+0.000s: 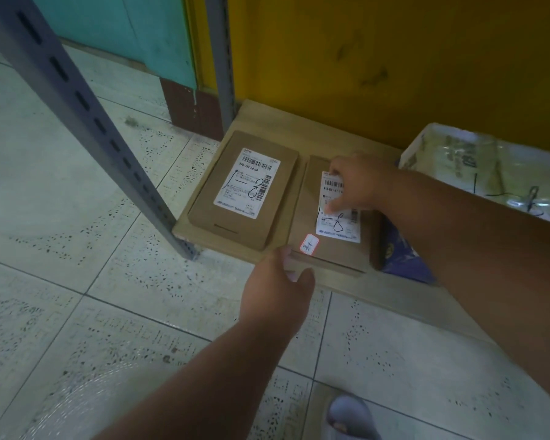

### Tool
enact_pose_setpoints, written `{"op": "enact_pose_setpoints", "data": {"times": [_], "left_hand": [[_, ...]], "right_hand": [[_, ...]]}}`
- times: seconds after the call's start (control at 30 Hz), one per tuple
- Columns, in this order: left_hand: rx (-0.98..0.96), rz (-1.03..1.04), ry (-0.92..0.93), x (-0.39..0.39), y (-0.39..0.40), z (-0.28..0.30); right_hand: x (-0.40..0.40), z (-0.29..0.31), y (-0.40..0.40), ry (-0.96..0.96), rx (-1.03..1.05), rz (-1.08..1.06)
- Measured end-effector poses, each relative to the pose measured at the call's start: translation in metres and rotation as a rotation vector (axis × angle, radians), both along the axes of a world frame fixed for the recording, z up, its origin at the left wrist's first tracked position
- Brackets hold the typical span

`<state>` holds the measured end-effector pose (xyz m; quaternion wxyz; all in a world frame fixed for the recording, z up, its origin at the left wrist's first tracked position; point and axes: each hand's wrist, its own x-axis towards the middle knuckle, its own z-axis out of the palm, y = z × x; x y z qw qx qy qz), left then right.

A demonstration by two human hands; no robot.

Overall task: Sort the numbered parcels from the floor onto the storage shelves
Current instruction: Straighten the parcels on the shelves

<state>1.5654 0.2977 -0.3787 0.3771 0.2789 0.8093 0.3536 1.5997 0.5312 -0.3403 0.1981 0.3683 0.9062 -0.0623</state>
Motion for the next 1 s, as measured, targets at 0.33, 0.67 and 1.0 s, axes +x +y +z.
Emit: {"op": "enact_pose_setpoints", "data": {"times": [0.33, 0.67, 1.0], "left_hand": [[0.007, 0.006, 0.039, -0.006, -0.004, -0.008], [-0.011, -0.041, 0.065, -0.002, -0.008, -0.002], [0.019, -0.109, 0.124, 0.022, -0.014, 0.022]], "right_hand": [[-0.003, -0.002, 0.0, 0.038, -0.025, -0.016], [-0.003, 0.001, -0.004, 0.019, -0.012, -0.022], [0.051, 0.064, -0.04, 0.351, 0.057, -0.1]]}}
